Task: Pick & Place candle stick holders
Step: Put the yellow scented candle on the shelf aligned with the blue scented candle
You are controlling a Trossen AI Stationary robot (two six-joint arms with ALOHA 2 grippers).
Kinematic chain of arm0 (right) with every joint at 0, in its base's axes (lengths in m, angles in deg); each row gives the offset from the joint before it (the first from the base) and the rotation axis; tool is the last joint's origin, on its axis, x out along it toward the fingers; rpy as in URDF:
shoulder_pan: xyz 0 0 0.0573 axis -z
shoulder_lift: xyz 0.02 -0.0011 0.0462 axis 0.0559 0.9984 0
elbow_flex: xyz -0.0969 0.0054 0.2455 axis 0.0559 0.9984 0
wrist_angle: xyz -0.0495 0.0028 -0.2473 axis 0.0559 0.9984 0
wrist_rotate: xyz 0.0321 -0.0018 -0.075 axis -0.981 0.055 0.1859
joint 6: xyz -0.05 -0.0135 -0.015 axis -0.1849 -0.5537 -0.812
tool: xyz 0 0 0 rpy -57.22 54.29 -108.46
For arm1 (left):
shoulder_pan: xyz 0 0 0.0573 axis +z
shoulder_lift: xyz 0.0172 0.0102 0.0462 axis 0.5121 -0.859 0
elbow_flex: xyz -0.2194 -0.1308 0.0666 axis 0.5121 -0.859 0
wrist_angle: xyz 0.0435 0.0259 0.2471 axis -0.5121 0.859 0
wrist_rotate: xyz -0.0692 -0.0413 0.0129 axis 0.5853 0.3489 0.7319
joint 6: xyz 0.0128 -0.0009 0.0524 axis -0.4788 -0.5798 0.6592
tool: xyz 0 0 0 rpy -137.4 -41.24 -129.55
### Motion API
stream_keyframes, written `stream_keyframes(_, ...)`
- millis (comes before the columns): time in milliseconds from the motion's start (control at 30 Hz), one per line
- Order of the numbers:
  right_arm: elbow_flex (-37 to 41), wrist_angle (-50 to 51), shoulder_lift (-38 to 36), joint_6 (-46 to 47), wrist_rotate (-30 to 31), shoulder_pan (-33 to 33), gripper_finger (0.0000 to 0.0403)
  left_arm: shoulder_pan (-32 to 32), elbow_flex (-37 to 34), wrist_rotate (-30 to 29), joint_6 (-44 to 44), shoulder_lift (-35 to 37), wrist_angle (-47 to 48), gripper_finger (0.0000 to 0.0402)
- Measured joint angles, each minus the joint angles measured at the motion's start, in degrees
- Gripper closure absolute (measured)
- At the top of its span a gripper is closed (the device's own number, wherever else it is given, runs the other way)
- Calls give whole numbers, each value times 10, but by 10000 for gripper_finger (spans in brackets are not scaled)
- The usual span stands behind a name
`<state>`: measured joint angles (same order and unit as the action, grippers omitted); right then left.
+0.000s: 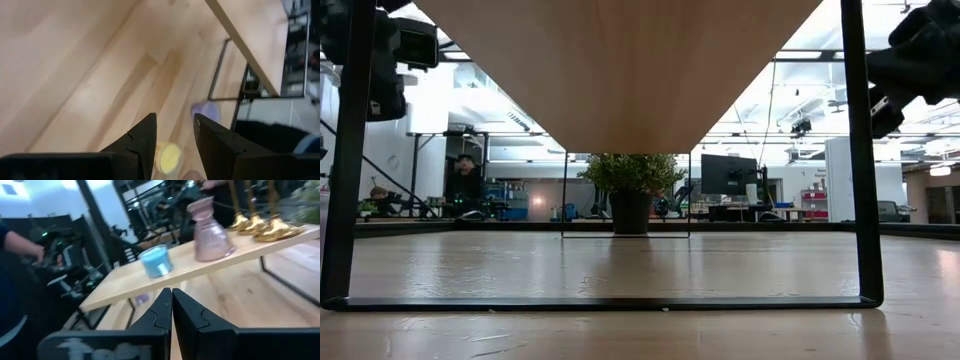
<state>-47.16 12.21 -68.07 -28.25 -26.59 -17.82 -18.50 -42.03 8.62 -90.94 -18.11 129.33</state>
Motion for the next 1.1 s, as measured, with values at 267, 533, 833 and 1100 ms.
stream_keyframes(267,0,-20,5,-81,-1,0,394,-84,11,-3,94,-36,32,268)
stream_keyframes(533,0,4,6,-69,-13,0,394,-214,11,-105,39,-98,16,268)
stream_keyframes(833,0,4,13,-86,-2,0,394,-306,9,-141,11,-181,-30,268)
stream_keyframes(1100,0,3,20,-83,-2,0,394,-362,6,-161,42,-228,-72,268)
